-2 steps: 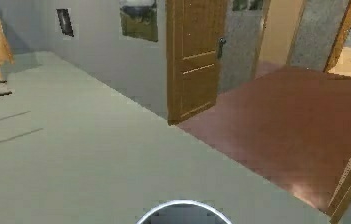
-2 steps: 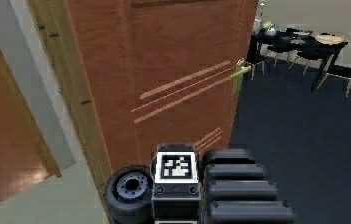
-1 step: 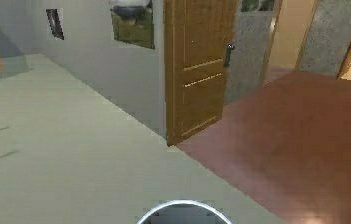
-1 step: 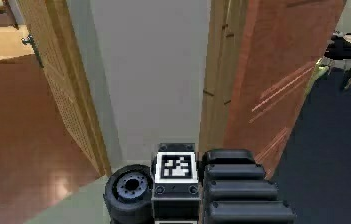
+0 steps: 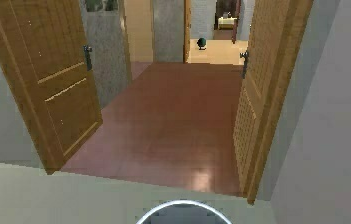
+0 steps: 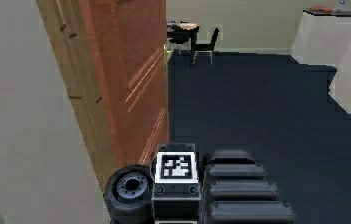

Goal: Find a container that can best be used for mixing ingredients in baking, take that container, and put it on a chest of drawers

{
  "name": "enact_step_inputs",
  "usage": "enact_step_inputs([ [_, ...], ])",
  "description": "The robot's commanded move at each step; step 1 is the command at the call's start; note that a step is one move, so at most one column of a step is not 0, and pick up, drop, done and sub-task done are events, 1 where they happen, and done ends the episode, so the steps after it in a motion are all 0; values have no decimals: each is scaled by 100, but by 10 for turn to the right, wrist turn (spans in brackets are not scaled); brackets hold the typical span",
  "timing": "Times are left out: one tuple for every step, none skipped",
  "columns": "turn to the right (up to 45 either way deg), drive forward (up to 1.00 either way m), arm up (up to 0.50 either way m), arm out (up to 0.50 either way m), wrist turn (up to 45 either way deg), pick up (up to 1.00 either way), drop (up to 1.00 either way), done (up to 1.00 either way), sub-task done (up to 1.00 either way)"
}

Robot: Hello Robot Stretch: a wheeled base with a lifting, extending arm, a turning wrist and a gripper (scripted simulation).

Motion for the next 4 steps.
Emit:
enact_step_inputs([
  [0, 100, 0, 0, 0, 0, 0, 0, 0],
  [0, 90, 0, 0, 0, 0, 0, 0, 0],
  [60, 0, 0, 0, 0, 0, 0, 0, 0],
  [0, 50, 0, 0, 0, 0, 0, 0, 0],
])
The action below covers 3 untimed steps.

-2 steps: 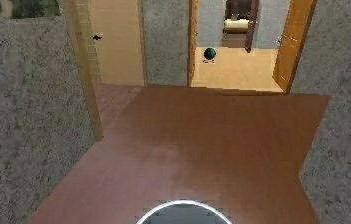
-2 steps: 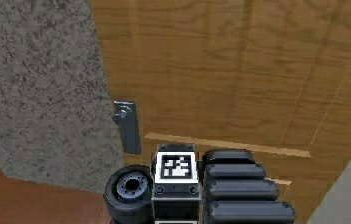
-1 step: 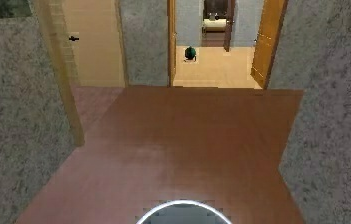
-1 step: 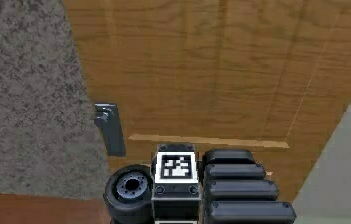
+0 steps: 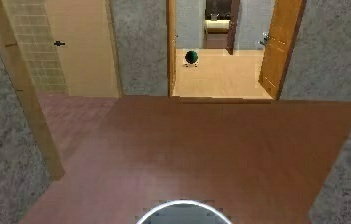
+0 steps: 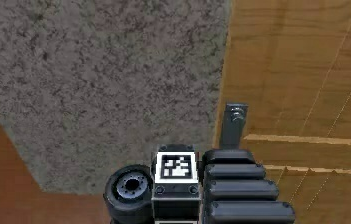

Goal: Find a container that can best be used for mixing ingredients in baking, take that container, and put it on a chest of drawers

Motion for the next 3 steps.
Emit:
enact_step_inputs([
  [120, 0, 0, 0, 0, 0, 0, 0, 0],
  [0, 100, 0, 0, 0, 0, 0, 0, 0],
  [0, 100, 0, 0, 0, 0, 0, 0, 0],
])
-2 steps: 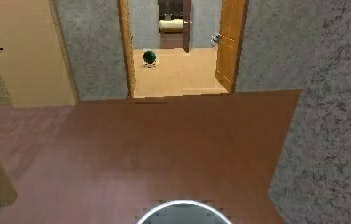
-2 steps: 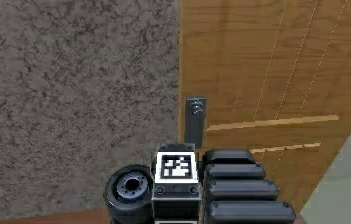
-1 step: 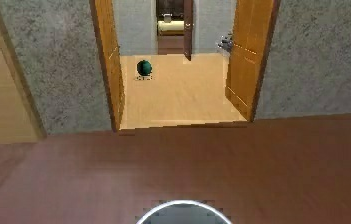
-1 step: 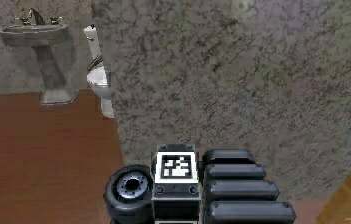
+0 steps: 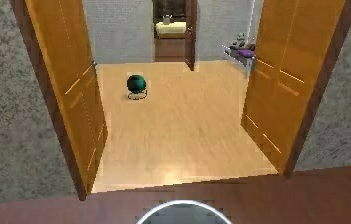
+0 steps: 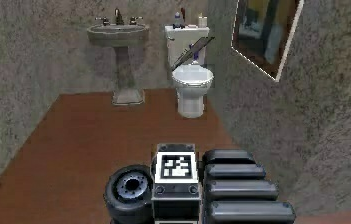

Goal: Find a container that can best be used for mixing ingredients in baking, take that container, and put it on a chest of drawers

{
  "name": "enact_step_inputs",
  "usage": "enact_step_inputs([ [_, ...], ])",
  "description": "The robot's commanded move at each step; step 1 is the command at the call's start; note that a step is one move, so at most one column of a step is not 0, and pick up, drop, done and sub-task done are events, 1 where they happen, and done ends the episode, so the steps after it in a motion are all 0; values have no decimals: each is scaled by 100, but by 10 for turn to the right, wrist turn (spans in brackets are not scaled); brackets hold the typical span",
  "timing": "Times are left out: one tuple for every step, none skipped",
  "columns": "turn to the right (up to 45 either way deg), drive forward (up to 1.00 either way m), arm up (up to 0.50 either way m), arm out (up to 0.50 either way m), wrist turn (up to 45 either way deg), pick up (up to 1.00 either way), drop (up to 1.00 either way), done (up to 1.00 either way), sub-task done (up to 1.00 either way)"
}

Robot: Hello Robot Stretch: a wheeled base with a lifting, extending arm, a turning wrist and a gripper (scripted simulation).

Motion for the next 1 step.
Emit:
enact_step_inputs([
  [0, 100, 0, 0, 0, 0, 0, 0, 0],
])
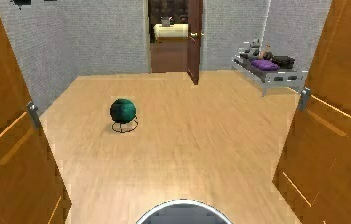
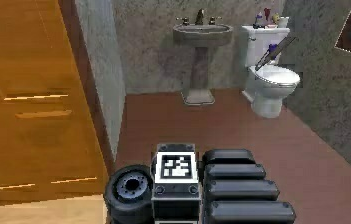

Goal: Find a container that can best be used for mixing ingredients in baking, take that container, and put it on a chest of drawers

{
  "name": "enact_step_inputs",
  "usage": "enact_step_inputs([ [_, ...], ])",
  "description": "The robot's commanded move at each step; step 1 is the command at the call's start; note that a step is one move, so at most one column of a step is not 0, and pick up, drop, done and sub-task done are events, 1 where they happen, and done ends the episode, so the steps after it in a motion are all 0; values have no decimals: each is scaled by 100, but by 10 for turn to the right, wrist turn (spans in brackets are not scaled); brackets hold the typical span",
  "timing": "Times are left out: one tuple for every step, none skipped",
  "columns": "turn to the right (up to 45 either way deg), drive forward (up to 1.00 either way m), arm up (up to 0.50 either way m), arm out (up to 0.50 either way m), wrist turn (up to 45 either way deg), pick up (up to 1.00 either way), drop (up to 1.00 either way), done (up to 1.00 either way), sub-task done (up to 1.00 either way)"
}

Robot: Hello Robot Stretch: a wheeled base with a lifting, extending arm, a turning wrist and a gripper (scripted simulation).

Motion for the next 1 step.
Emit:
enact_step_inputs([
  [0, 100, 0, 0, 0, 0, 0, 0, 0],
])
